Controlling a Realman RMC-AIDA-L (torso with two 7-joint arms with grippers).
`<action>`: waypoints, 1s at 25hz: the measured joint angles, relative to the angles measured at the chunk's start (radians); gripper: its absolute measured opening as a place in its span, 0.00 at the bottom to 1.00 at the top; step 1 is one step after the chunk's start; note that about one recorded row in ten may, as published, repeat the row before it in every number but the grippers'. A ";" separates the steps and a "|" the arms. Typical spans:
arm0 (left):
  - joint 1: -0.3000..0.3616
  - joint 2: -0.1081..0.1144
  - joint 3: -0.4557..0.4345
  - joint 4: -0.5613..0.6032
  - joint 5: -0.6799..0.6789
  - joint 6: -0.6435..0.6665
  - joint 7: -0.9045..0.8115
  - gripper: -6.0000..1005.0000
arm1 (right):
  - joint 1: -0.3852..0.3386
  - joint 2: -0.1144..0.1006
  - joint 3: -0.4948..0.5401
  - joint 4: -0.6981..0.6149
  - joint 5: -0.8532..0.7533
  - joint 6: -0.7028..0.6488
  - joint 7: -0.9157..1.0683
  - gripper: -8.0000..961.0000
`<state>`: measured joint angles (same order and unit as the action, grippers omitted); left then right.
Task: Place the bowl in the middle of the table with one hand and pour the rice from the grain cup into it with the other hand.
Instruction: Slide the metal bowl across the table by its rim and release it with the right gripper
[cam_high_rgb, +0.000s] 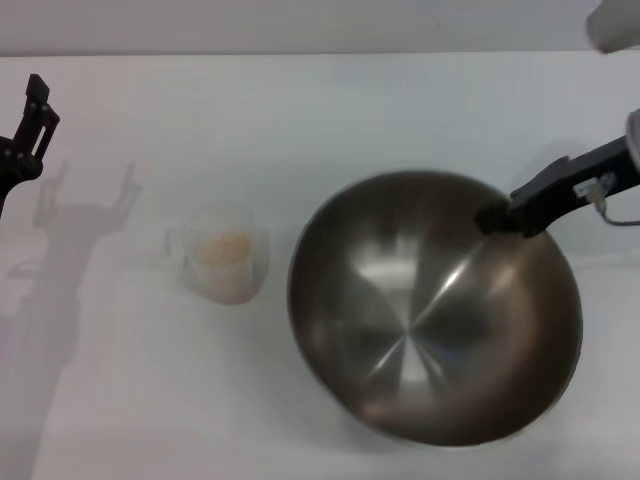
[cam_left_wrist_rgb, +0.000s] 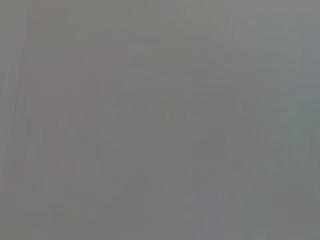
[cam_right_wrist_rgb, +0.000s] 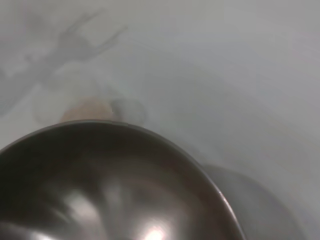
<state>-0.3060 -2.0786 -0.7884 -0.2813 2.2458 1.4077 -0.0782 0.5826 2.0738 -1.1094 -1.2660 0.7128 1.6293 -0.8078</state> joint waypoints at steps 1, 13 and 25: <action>0.000 0.000 0.000 0.000 0.000 0.000 0.000 0.83 | 0.000 0.000 0.000 0.000 0.000 0.000 0.000 0.01; -0.004 0.001 0.000 0.000 -0.001 0.005 0.000 0.83 | 0.060 0.000 -0.049 0.095 -0.051 -0.029 0.006 0.01; -0.007 0.002 0.000 -0.001 -0.003 0.007 0.000 0.83 | 0.118 0.000 -0.062 0.149 -0.090 -0.042 0.015 0.10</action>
<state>-0.3130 -2.0770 -0.7884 -0.2823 2.2431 1.4143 -0.0783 0.7009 2.0741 -1.1718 -1.1172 0.6226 1.5869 -0.7927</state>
